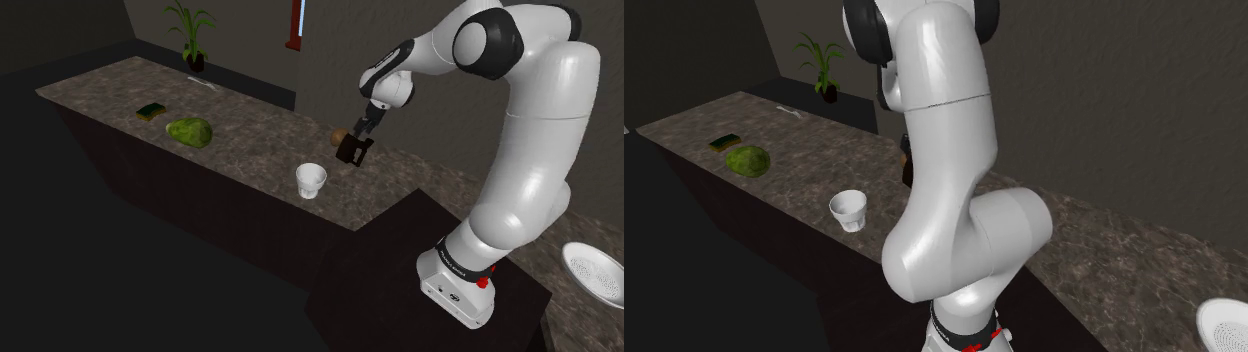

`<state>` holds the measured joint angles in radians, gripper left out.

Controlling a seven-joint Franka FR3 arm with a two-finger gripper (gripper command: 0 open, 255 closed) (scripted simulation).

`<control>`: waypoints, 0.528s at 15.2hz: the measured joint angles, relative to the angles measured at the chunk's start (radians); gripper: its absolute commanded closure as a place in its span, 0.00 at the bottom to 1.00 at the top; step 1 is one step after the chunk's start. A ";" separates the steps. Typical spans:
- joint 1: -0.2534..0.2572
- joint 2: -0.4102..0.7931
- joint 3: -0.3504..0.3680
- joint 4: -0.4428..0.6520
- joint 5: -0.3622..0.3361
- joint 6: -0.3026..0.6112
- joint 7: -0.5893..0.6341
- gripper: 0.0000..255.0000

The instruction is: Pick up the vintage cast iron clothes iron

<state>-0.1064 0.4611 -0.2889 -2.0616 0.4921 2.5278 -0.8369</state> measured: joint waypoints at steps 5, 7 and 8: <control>-0.056 0.136 0.041 0.117 0.059 0.013 -0.050 0.00; -0.066 0.163 0.051 0.131 0.070 0.025 -0.061 0.00; -0.069 0.174 0.056 0.134 0.077 0.033 -0.066 0.00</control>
<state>-0.1753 0.6352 -0.2328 -1.9279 0.5687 2.5611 -0.9033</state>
